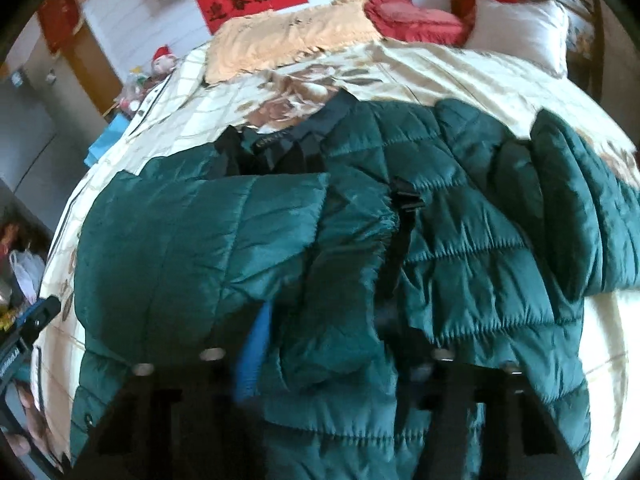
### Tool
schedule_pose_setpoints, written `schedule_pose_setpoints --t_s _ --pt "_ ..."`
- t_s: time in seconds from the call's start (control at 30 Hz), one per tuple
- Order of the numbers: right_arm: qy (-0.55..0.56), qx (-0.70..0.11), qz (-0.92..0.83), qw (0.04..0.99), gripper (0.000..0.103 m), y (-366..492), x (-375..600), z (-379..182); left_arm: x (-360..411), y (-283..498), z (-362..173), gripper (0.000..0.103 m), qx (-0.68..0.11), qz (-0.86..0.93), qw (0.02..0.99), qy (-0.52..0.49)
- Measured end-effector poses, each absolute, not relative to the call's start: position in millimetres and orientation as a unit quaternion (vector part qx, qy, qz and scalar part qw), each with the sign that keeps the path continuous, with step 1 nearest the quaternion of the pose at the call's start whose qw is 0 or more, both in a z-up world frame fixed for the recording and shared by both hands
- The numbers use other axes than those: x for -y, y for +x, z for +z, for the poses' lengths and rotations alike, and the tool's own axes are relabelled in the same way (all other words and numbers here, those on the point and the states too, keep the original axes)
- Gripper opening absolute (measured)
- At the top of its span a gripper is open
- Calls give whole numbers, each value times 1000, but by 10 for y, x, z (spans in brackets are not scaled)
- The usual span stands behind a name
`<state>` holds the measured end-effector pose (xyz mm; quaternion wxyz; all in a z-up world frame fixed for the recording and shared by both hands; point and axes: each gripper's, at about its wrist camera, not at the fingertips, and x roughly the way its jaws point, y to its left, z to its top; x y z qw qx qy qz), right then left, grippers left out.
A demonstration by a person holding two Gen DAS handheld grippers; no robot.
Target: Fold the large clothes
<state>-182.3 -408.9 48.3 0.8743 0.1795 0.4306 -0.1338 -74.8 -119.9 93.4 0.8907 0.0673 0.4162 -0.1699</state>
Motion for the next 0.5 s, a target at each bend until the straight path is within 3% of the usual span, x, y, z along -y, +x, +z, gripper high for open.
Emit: schedule_pose_setpoints --t_s 0.03,0.13,0.33,0.5 --pt "166 -423 -136 880 33 -1823 4068 521 1202 -743 930 57 -417 -170 891 67" --pt "135 -396 -141 897 26 -1847 4034 655 1184 -716 925 57 -416 -161 893 62" --pt "52 -341 -179 921 22 -1873 4026 1021 969 -562 918 57 -430 -132 893 6" --pt "45 -330 -217 917 22 -1830 4225 1119 934 -545 923 57 -433 -127 892 -5"
